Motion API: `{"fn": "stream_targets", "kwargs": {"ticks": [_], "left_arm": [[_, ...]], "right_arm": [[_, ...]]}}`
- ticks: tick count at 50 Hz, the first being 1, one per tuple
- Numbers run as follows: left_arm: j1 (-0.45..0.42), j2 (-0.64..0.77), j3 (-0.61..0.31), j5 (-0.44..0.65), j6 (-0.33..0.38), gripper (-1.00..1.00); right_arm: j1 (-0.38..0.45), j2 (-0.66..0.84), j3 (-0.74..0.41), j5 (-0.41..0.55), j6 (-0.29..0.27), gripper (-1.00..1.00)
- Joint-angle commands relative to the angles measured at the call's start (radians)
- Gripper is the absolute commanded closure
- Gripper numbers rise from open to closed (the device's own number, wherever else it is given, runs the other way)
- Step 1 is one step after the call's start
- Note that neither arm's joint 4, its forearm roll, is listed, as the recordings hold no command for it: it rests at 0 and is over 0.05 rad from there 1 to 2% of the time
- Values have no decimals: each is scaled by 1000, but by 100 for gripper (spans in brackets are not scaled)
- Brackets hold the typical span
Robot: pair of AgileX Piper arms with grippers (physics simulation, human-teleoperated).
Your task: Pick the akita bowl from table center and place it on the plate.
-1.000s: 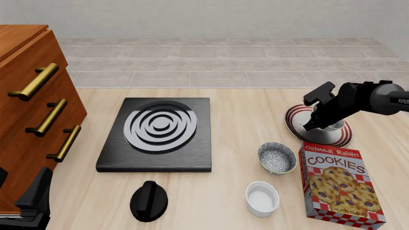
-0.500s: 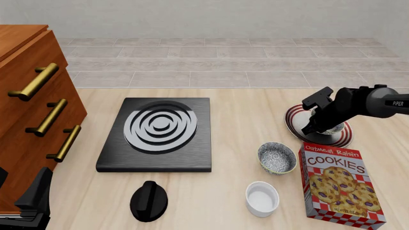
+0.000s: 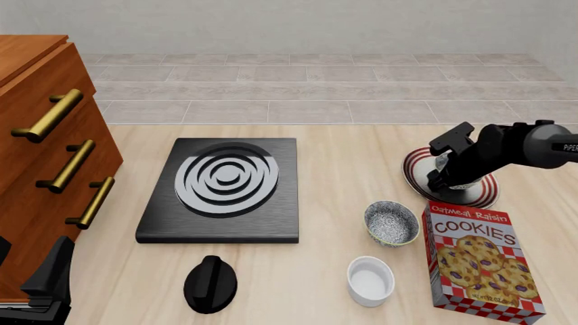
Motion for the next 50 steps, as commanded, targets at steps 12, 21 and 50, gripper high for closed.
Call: {"fn": "stream_targets", "kwargs": {"ticks": [12,21,50], "left_arm": [[0,0,0,0,0,-100],[0,0,0,0,0,-100],[0,0,0,0,0,-100]], "right_arm": [[-8,-177,106,12,-35,-100],[50,-311,172,19,26,-100],[168,-767,438,-16,151,-100]]}}
